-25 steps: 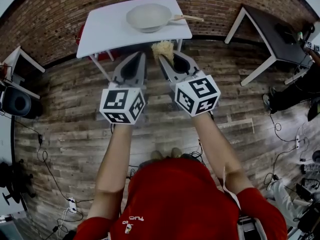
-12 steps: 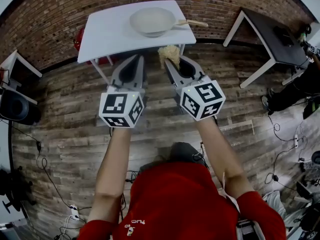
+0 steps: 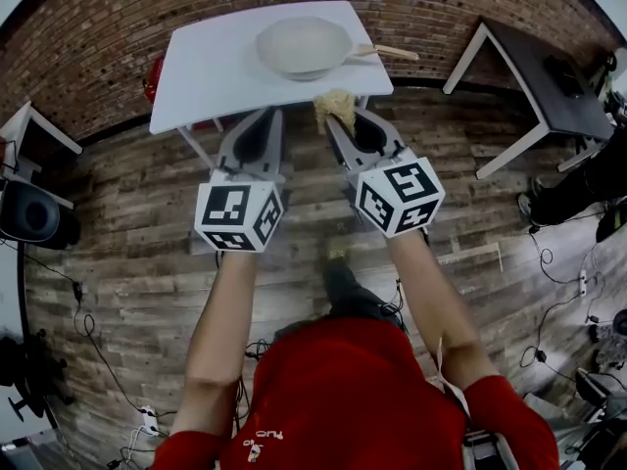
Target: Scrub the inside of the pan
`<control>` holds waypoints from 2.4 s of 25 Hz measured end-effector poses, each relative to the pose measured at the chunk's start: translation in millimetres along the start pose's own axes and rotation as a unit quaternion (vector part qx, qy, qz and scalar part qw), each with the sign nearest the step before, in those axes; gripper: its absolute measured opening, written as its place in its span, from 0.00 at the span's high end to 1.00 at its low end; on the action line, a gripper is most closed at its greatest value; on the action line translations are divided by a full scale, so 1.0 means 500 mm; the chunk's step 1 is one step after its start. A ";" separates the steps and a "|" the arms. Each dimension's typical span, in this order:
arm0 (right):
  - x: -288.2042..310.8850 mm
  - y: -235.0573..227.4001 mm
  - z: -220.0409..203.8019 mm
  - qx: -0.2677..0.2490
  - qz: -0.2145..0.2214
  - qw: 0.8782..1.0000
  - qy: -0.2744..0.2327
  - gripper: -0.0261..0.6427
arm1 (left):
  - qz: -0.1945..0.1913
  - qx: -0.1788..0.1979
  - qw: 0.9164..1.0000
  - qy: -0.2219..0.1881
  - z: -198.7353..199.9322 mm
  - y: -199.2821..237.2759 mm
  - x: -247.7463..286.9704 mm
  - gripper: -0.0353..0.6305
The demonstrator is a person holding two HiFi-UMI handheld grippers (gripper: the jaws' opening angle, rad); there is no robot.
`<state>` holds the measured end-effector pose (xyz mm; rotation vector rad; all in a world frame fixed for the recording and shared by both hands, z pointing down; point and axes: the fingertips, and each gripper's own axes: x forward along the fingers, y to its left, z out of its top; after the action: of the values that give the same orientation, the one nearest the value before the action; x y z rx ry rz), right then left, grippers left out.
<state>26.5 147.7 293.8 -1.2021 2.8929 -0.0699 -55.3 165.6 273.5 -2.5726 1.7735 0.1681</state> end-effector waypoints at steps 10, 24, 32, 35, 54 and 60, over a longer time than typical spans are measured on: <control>0.176 -0.156 -0.015 -0.013 0.008 1.000 0.011 0.83 | 0.017 0.008 1.000 0.000 -0.025 0.103 0.200 0.93; 0.393 -0.401 -0.024 0.006 0.031 0.999 0.022 0.83 | 0.055 0.022 0.998 0.007 -0.056 0.214 0.487 0.93; 0.480 -0.467 -0.026 0.007 0.041 0.999 0.031 0.83 | 0.066 0.025 0.997 0.014 -0.065 0.264 0.583 0.93; 0.506 -0.478 -0.025 0.006 0.042 0.999 0.035 0.83 | 0.067 0.028 0.997 0.014 -0.063 0.280 0.606 0.93; 0.743 -0.527 -0.049 -0.011 0.004 0.997 0.070 0.83 | 0.039 0.027 0.999 0.028 -0.135 0.469 0.759 0.93; 0.822 -0.534 -0.090 -0.022 -0.012 0.994 0.110 0.83 | 0.020 0.030 0.999 0.034 -0.167 0.539 0.810 0.93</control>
<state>-75.4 -329.8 354.6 -1.3169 3.0827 -0.1477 -157.2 -313.7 331.7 -2.5327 1.8228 0.0283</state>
